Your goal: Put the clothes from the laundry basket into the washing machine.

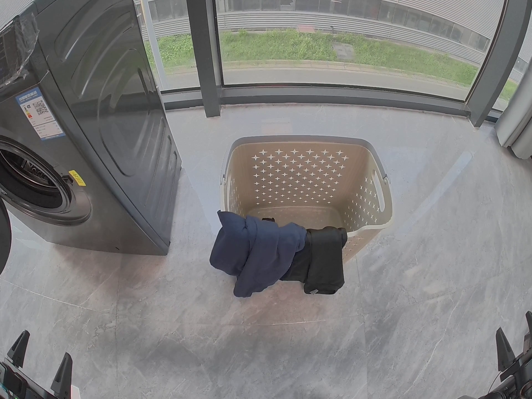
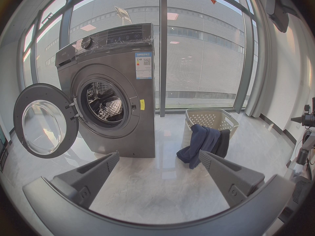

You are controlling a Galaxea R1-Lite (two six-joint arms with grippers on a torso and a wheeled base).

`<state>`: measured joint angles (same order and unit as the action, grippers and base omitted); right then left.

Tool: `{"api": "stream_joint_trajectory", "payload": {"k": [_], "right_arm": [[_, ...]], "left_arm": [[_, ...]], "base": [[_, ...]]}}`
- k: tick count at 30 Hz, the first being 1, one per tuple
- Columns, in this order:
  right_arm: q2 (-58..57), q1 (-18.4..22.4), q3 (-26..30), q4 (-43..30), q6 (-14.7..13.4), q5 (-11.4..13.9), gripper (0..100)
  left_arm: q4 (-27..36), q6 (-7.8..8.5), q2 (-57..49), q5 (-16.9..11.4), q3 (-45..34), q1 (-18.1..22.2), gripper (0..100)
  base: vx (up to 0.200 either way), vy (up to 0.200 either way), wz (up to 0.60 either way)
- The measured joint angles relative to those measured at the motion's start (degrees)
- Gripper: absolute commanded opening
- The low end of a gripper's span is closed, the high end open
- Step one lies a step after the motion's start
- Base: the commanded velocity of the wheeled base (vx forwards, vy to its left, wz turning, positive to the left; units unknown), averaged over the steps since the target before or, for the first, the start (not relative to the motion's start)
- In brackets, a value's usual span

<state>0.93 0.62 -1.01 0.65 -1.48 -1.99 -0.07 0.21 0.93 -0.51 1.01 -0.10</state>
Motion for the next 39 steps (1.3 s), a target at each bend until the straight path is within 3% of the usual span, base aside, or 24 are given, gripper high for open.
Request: {"api": "stream_joint_trajectory", "payload": {"k": [8, 15, 19, 29, 39], "right_arm": [[3.23, 0.01, -6.07, 1.54, -1.45, 2.74, 100], [17.26, -1.46, -7.69, 6.85, -1.10, 4.47, 100], [28.37, -3.97, -7.56, 13.34, -2.60, 4.85, 100], [57.50, -16.06, -7.86, 29.89, -10.81, 0.99, 100], [80.52, -23.83, -11.78, 44.07, -14.80, -1.91, 100]], "left_arm": [[0.00, -0.02, 0.00, -0.02, 0.00, 0.00, 100], [0.00, -0.02, 0.00, -0.02, 0.00, 0.00, 100], [0.02, -0.02, 0.00, 0.00, 0.00, 0.00, 100], [0.05, -0.07, 0.00, -0.04, 0.00, 0.00, 100], [0.07, -0.11, 0.00, -0.04, 0.00, 0.00, 100]], "base": [[0.000, 0.000, 0.00], [0.000, 0.000, 0.00], [0.000, 0.000, 0.00], [0.000, 0.000, 0.00], [0.000, 0.000, 0.00]]}}
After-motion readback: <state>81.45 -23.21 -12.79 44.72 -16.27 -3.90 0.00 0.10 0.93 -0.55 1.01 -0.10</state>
